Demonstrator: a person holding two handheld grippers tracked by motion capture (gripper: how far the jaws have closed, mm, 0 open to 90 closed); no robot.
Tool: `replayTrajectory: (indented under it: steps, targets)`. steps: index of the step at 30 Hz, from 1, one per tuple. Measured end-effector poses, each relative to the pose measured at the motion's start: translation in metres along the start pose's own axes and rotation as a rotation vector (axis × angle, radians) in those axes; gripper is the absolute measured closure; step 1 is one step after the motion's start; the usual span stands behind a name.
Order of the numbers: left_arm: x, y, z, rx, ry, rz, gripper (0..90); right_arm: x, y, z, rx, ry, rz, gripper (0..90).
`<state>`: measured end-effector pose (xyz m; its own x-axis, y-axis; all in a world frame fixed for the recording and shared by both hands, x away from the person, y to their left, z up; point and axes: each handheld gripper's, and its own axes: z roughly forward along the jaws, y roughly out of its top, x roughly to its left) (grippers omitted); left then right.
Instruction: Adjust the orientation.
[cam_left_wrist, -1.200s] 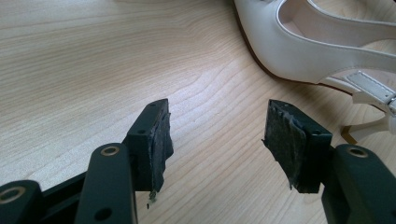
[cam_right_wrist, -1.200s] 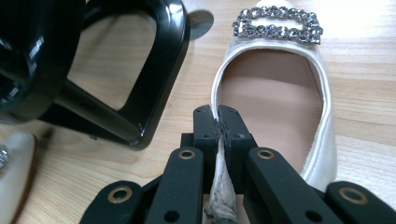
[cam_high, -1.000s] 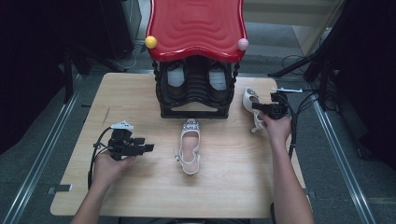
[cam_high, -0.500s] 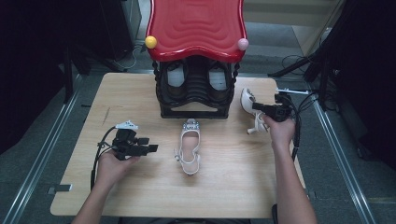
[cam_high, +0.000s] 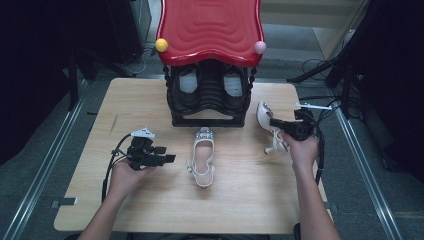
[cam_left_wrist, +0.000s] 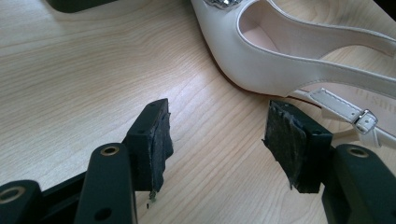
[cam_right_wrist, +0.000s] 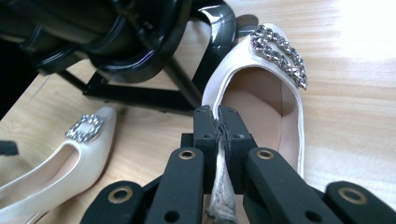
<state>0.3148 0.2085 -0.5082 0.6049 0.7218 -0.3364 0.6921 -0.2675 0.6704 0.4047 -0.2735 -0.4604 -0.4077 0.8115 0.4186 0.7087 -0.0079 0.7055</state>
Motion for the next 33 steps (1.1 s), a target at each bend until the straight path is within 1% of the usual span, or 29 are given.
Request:
replayTrajectory:
  steps: [6,8,9,11,12,16,21,23,26,28,30,31,33]
  targets:
    - [-0.001,0.002,0.004,-0.015,-0.018,-0.012,40.8,0.01,-0.011,-0.008,0.013,0.01,-0.013,88.3]
    - [-0.002,0.002,0.006,-0.013,-0.017,-0.004,40.8,0.013,-0.014,-0.01,0.017,0.01,-0.019,88.4]
    - [-0.002,0.003,0.006,-0.002,-0.019,-0.003,40.9,0.015,-0.016,-0.01,0.022,0.009,-0.021,88.4]
    - [-0.003,0.007,0.008,0.03,-0.004,0.009,41.3,0.019,-0.019,-0.013,0.029,0.012,-0.025,88.3]
    - [-0.004,0.008,0.009,0.029,-0.002,0.017,41.5,0.021,-0.021,-0.014,0.027,0.019,-0.031,88.3]
    - [-0.005,0.01,0.011,0.026,-0.006,0.023,41.6,0.03,-0.028,-0.019,0.031,0.038,-0.043,88.3]
    - [-0.005,0.013,0.014,0.028,-0.011,0.032,41.6,0.042,-0.037,-0.022,0.052,0.055,-0.066,88.3]
    - [-0.005,0.015,0.015,0.018,-0.02,0.031,41.7,0.047,-0.041,-0.022,0.058,0.064,-0.073,88.3]
    - [-0.007,0.018,0.018,0.014,0.001,0.047,42.1,0.055,-0.045,-0.021,0.075,0.077,-0.089,88.3]
    - [-0.006,0.019,0.021,0.022,-0.012,0.042,42.1,0.061,-0.048,-0.019,0.079,0.086,-0.097,88.3]
    - [-0.005,0.019,0.025,0.046,-0.007,0.05,42.1,0.066,-0.05,-0.016,0.091,0.094,-0.11,88.3]
    - [-0.005,0.019,0.027,0.057,-0.01,0.048,42.1,0.068,-0.051,-0.014,0.098,0.095,-0.113,88.3]
    - [-0.005,0.019,0.028,0.061,-0.011,0.048,42.1,0.071,-0.054,-0.01,0.115,0.098,-0.12,88.3]
